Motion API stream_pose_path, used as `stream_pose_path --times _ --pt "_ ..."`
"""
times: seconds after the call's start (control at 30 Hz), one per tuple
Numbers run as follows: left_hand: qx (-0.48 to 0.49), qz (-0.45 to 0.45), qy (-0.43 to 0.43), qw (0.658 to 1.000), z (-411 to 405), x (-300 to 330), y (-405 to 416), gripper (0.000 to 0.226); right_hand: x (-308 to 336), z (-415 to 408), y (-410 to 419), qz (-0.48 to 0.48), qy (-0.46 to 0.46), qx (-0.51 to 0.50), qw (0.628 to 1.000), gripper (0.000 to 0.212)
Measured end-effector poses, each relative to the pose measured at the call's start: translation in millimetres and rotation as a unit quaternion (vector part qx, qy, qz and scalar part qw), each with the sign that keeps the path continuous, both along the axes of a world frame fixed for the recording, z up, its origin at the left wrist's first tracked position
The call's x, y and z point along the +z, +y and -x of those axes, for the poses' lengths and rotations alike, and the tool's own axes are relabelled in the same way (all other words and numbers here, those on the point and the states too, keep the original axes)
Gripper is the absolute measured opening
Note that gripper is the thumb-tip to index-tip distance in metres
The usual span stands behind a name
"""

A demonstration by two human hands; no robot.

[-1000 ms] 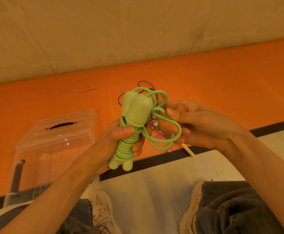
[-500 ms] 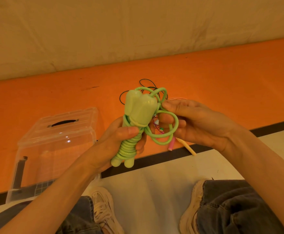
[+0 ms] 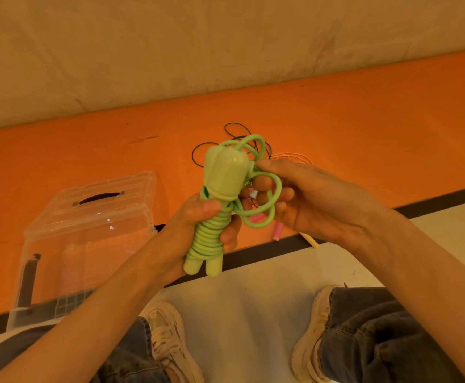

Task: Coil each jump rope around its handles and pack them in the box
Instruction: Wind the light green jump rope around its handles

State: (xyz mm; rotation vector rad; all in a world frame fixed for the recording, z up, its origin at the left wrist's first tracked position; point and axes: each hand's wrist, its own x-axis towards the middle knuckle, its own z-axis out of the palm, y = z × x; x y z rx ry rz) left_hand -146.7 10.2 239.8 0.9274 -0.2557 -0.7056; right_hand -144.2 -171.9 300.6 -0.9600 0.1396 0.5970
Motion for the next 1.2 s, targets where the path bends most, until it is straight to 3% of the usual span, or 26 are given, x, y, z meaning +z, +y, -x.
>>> stream_pose_path --times 0.13,0.23,0.4,0.5,0.6,0.73,0.9,1.1,1.2 --pt "-0.053 0.077 0.021 0.995 -1.2 0.2 0.2 0.042 1.3 1.3 -3.2 -0.041 -0.011 0.066 0.997 0.026" --pt "-0.064 0.085 0.025 0.994 -0.3 0.6 0.7 0.043 1.7 1.9 -1.9 -0.032 -0.006 0.063 0.997 0.022" --pt "0.013 -0.069 -0.048 0.996 0.5 0.6 3.1 0.039 -2.5 3.2 1.9 0.151 -0.092 0.014 0.984 0.026" --pt "0.053 -0.191 -0.134 0.971 1.5 6.5 4.2 0.036 -9.2 6.4 5.5 0.244 -0.137 -0.036 0.959 0.024" --pt "0.040 -0.247 -0.223 0.942 3.1 16.3 2.0 0.030 -12.0 7.3 6.9 0.289 -0.167 -0.069 0.940 0.022" --pt "0.036 -0.273 -0.303 0.913 4.0 19.5 0.0 0.038 -9.0 3.7 -7.6 0.361 -0.189 0.041 0.912 0.028" --pt "0.035 -0.281 -0.312 0.907 6.8 24.1 0.7 0.041 -3.6 3.3 -21.8 0.303 -0.192 0.142 0.923 0.033" --pt "0.018 -0.327 -0.354 0.876 10.8 21.3 -0.1 0.058 -7.7 9.9 -22.8 0.339 -0.193 0.170 0.905 0.032" --pt "0.022 -0.337 -0.356 0.871 9.2 20.9 1.6 0.056 -13.5 6.6 -24.8 0.282 -0.152 0.164 0.933 0.030"
